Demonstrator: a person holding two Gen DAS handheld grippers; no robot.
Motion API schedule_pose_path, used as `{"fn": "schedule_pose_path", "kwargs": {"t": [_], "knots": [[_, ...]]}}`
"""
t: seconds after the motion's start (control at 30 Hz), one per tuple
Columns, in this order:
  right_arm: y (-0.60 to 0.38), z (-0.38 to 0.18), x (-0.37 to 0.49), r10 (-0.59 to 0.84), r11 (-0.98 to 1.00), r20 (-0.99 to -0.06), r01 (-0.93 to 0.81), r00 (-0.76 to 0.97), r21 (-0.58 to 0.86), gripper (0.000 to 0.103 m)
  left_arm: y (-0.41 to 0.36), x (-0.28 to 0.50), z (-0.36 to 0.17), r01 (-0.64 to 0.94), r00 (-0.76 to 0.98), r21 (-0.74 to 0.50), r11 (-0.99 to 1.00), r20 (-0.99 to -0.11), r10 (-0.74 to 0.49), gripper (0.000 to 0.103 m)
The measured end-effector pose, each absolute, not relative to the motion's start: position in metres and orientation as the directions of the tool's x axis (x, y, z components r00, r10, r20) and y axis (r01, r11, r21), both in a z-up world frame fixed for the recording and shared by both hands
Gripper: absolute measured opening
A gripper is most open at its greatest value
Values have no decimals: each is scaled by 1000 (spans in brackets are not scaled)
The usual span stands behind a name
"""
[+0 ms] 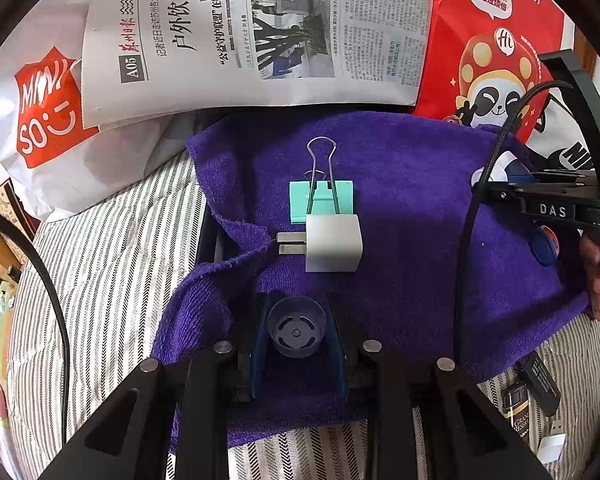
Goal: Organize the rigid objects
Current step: 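Carry the cup with the left gripper while the right gripper carries the tape roll onto the towel, then release the cup beside the plug while the right gripper releases the tape roll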
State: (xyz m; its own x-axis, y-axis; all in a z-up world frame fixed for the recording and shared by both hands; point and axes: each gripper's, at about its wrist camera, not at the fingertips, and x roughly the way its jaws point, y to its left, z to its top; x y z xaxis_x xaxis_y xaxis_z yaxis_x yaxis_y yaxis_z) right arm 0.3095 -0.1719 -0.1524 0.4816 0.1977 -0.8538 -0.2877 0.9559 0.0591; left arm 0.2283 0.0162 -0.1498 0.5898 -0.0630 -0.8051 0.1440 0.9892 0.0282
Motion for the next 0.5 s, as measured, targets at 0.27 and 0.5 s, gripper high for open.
{"fn": "schedule_pose_path", "kwargs": {"t": [0.27,0.5], "knots": [[-167,-153,298,203,954,-865,-291,458,70,55,17,228,-150,151,587,32,988,-807,-64,26],[-165,-138,251,146,965,-845,-263,514,6,56,16,228,-147,152,572,29,988,-818,-64,32]]}}
